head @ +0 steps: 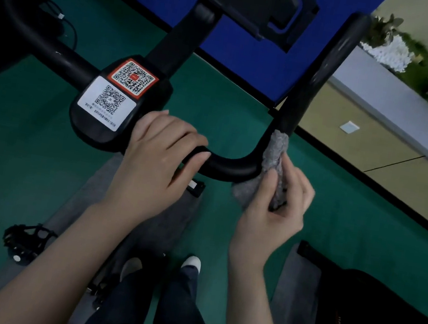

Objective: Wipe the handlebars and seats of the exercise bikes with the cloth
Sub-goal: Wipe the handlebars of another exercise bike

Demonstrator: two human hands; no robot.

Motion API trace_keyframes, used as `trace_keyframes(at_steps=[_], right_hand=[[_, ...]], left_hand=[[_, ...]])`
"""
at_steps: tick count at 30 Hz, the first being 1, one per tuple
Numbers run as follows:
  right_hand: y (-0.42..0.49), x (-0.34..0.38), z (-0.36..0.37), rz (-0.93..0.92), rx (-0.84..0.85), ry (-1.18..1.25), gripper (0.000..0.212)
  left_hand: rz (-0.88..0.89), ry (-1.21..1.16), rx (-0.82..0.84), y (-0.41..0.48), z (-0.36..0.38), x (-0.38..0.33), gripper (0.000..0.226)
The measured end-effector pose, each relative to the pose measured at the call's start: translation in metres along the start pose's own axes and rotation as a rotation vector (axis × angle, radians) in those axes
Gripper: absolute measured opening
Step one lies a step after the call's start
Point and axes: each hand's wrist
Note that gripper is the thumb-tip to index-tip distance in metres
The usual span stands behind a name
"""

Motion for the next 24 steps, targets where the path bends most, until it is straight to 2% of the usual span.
trace_keyframes(at_steps=[6, 9, 11, 15, 19, 24], right_hand=[[-0.004, -0.002, 0.003, 0.063, -0.081, 0.047, 0.021], [0.009, -0.006, 0.013, 0.146, -0.145, 0.076, 0.024], [-0.003, -0.004, 0.016, 0.197, -0.15, 0.114, 0.017], [-0.029, 0.001, 0.017, 0.32, -0.169, 0.167, 0.005], [-0.01, -0.001, 0.028, 0.507, -0.28, 0.258, 0.011], [-0.024, 0.005, 0.028, 0.65, -0.267, 0.38, 0.007]], left_hand=[[-0.002, 0.011, -0.016, 0.0, 0.002, -0.001, 0.026], [0.0, 0.018, -0.018, -0.001, 0.003, -0.001, 0.027], [0.0, 0.019, -0.021, -0.001, 0.003, 0.0, 0.027], [0.006, 0.024, -0.028, 0.0, 0.004, 0.0, 0.029], [0.005, 0.022, -0.025, -0.001, 0.005, 0.002, 0.029], [0.001, 0.016, -0.024, -0.001, 0.004, 0.0, 0.029]])
Point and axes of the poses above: each hand's wrist, its own y-axis towards the middle knuckle, its own z-axis out of the palm, x = y × z, and after that the axes turned 7 degrees about -x, right-handed
